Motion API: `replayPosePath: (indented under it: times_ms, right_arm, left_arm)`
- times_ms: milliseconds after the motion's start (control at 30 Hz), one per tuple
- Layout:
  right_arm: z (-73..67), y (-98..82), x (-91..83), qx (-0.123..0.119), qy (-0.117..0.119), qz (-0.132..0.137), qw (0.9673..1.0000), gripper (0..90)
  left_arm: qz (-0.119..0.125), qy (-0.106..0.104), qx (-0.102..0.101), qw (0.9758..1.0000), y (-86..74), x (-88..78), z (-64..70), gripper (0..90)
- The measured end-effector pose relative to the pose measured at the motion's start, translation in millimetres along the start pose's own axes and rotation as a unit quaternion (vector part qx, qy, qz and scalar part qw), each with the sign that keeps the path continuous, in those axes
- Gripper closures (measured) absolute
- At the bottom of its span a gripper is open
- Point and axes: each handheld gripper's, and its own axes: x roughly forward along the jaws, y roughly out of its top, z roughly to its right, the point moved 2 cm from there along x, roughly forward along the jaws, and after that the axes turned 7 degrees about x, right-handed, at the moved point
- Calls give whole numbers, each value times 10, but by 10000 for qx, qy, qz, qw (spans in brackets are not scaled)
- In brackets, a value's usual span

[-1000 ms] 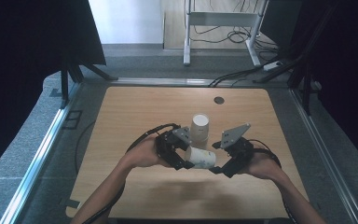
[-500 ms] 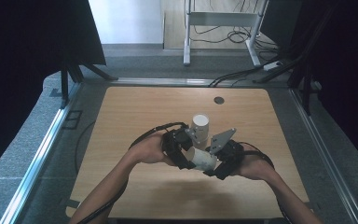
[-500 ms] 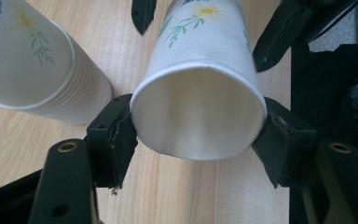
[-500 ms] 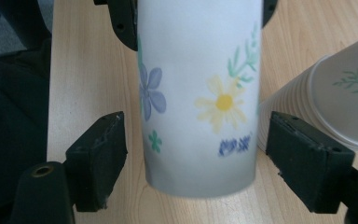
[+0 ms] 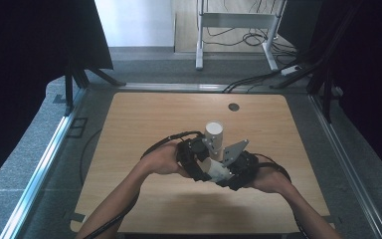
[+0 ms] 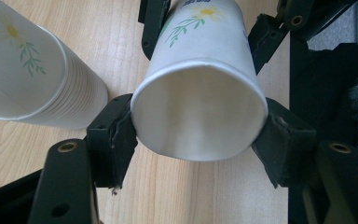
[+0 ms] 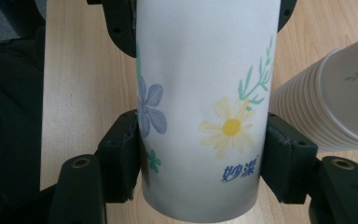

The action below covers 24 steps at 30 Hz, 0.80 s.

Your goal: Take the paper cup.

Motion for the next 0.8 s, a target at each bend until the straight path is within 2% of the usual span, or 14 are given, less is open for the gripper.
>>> replayPosePath:
  times_ms: [233, 367, 433, 600, 700, 800]
  right_arm:
    - [28, -24, -42, 148, 19, 242, 9996, 369]
    - [43, -48, -82, 306, 48, 452, 9985, 369]
    - [50, -63, -102, 376, 53, 548, 9978, 368]
    - [75, -102, -144, 503, 49, 817, 9954, 368]
    - [85, -121, -168, 606, 42, 985, 9933, 368]
    - [92, -138, -184, 684, 40, 1158, 9909, 368]
  left_arm:
    - [324, 71, -128, 9994, -42, -68, -30, 247]
    - [553, 208, -278, 9979, -82, -126, -49, 165]
    - [714, 248, -392, 9964, -106, -160, -58, 145]
    - [1146, 317, -644, 9908, -178, -235, -82, 119]
    - [1303, 347, -694, 9884, -207, -265, -95, 99]
    - [1487, 369, -822, 9848, -228, -276, -90, 85]
